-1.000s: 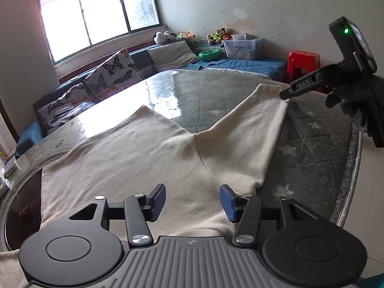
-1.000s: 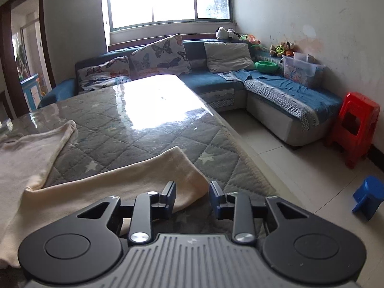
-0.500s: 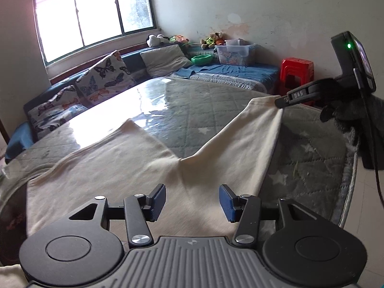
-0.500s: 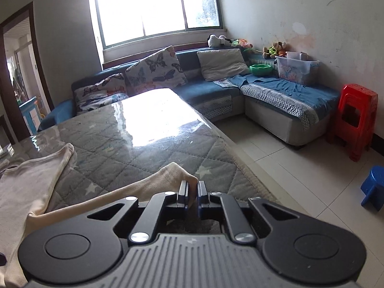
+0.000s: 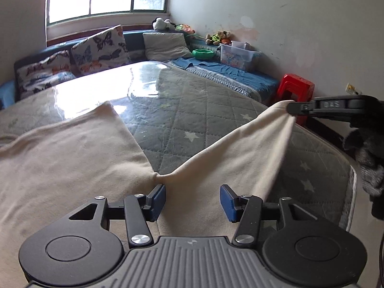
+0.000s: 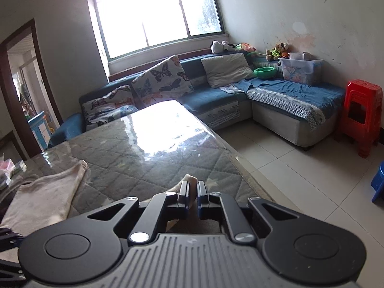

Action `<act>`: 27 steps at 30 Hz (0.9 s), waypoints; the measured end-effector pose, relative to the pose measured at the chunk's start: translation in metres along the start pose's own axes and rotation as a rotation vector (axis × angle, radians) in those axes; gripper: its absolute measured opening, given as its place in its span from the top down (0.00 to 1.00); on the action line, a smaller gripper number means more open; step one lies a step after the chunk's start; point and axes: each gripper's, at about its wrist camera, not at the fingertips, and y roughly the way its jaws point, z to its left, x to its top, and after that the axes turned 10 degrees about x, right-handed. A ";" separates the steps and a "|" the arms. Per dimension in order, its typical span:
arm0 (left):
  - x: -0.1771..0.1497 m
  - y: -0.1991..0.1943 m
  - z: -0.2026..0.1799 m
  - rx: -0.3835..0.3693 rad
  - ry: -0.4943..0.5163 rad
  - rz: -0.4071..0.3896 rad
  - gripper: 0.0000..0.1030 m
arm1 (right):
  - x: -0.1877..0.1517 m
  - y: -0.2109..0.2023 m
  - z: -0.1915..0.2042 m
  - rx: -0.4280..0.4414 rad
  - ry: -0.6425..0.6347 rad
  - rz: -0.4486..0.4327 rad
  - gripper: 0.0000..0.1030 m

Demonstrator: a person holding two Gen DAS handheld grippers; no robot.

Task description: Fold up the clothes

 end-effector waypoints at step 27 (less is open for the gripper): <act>-0.086 -0.133 0.123 0.157 -0.187 -0.090 0.37 | 0.033 -0.036 0.230 0.433 -0.397 -0.042 0.95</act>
